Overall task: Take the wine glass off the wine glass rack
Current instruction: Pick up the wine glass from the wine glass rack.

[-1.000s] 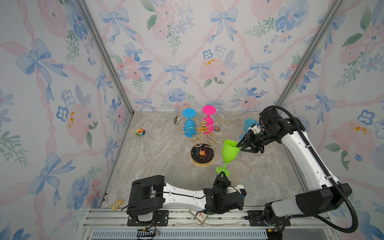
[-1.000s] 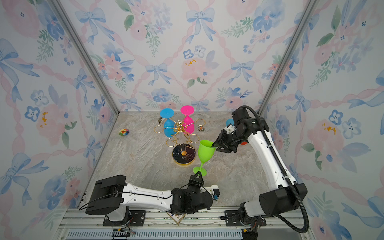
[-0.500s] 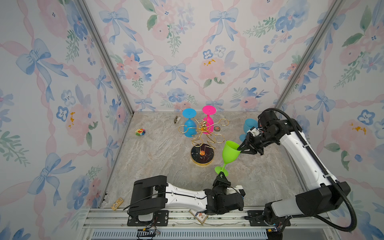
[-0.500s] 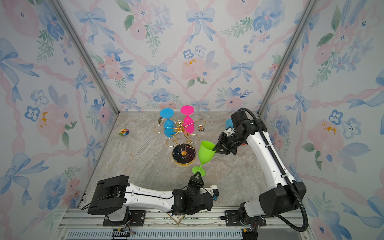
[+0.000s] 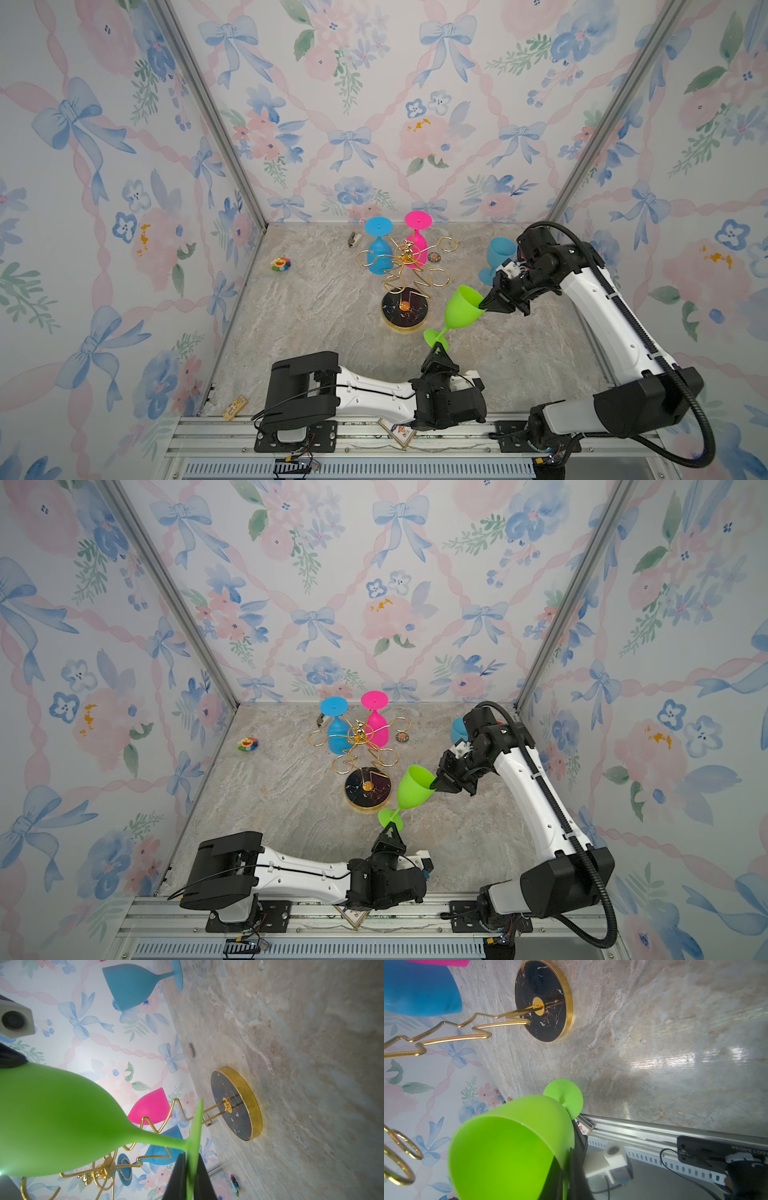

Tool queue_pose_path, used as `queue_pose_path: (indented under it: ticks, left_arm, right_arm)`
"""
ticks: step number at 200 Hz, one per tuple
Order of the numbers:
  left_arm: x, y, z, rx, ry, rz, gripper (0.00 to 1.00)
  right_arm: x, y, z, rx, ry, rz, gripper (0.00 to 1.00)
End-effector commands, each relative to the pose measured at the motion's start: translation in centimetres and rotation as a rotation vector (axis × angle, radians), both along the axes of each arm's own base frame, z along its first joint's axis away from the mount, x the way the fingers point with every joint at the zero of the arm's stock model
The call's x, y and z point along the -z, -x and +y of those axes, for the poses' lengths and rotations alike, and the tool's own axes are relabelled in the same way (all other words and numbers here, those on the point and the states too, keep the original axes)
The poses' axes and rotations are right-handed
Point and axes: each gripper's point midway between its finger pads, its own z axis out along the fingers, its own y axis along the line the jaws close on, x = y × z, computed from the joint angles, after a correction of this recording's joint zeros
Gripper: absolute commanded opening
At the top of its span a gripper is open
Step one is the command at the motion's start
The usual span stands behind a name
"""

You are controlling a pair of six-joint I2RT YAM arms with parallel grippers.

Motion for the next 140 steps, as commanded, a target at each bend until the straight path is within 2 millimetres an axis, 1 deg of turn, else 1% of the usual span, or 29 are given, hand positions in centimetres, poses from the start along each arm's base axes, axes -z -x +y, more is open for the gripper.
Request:
queue_pose_path:
  ticks: [1,40,58,72,87,103,115,140]
  left_arm:
    - [-1.2,0.0,-0.4,-0.009,0.101,-0.009,0.16]
    - [-1.0,-0.1,1.7,-0.028,0.076,-0.028,0.33]
    - [-0.9,-0.2,2.4,-0.039,0.074,-0.036,0.37]
    - [-1.0,-0.2,2.7,-0.047,0.089,-0.039,0.39]
    - [-1.4,-0.2,2.8,-0.05,0.125,-0.033,0.42]
    - [-2.4,-0.1,2.5,-0.052,0.187,-0.021,0.47]
    - [-3.2,-0.1,2.2,-0.049,0.231,-0.011,0.54]
    - [-5.4,0.1,1.1,-0.026,0.364,0.036,0.69]
  right_arm:
    - [-1.0,2.0,1.3,-0.049,-0.104,0.044,0.0]
    - [-0.9,2.4,1.4,-0.06,-0.115,0.05,0.0]
    - [-1.1,2.2,1.3,-0.056,-0.116,0.042,0.0]
    - [-1.1,2.1,0.9,-0.044,-0.105,0.034,0.0]
    - [-1.1,1.9,0.1,-0.024,-0.081,0.011,0.0]
    - [-1.4,1.5,-1.2,-0.001,-0.028,-0.039,0.0]
    - [-1.7,1.1,-2.3,0.009,0.019,-0.09,0.0]
    - [-2.1,-0.1,-4.6,0.034,0.137,-0.227,0.0]
